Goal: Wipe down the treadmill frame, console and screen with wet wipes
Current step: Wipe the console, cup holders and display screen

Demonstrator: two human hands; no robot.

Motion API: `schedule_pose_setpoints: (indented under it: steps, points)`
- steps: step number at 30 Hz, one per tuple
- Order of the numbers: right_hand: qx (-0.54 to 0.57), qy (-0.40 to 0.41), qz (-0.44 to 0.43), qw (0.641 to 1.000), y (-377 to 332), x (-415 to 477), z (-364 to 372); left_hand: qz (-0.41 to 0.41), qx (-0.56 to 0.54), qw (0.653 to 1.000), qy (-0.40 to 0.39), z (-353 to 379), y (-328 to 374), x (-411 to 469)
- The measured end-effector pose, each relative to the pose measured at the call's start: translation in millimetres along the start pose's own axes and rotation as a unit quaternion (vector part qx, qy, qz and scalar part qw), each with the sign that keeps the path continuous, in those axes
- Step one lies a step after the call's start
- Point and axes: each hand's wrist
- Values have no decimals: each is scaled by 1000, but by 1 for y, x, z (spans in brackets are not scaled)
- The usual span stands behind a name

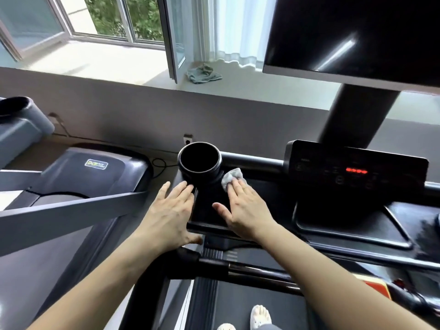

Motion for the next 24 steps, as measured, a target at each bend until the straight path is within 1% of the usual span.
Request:
schedule_pose_setpoints:
  steps: [1,2,5,7,9,11,14,19,20,22,24]
  points:
    - [6,8,17,1000,-7,6,0,-1,-1,1000,-3,-1,1,2]
    - [11,11,17,1000,-18,9,2,-2,-4,1000,-7,-4,1,5]
    - [25,4,-79,997,-53,-7,22,-5,1,1000,-23,-1,1,7]
    - [33,-31,-117,992,-58,-21,24,1,-1,1000,-22,1,-2,8]
    - [15,-15,-103,994,-43,-13,19,4,-22,1000,-15,0,-6,9]
    - [7,11,-54,998,-21,1,8,5,-41,999,-21,-2,-10,12]
    - [7,19,22,1000,0,7,-1,-7,-46,999,-14,-1,-7,14]
    - [34,57,142,988,-19,-6,11,-14,-70,997,16,5,-3,15]
    - [39,50,139,988,-27,-1,13,-12,-68,997,22,5,-3,16]
    - [56,28,78,995,-41,10,13,-11,-67,998,18,4,-2,16]
    - [47,6,26,999,-44,14,12,-15,-75,997,27,4,-1,16]
Point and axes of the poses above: each hand's wrist, its own x-axis towards the middle knuckle, its own z-axis out of the palm, y = z × x, and after that the axes turned 13 degrees about -y, right-handed
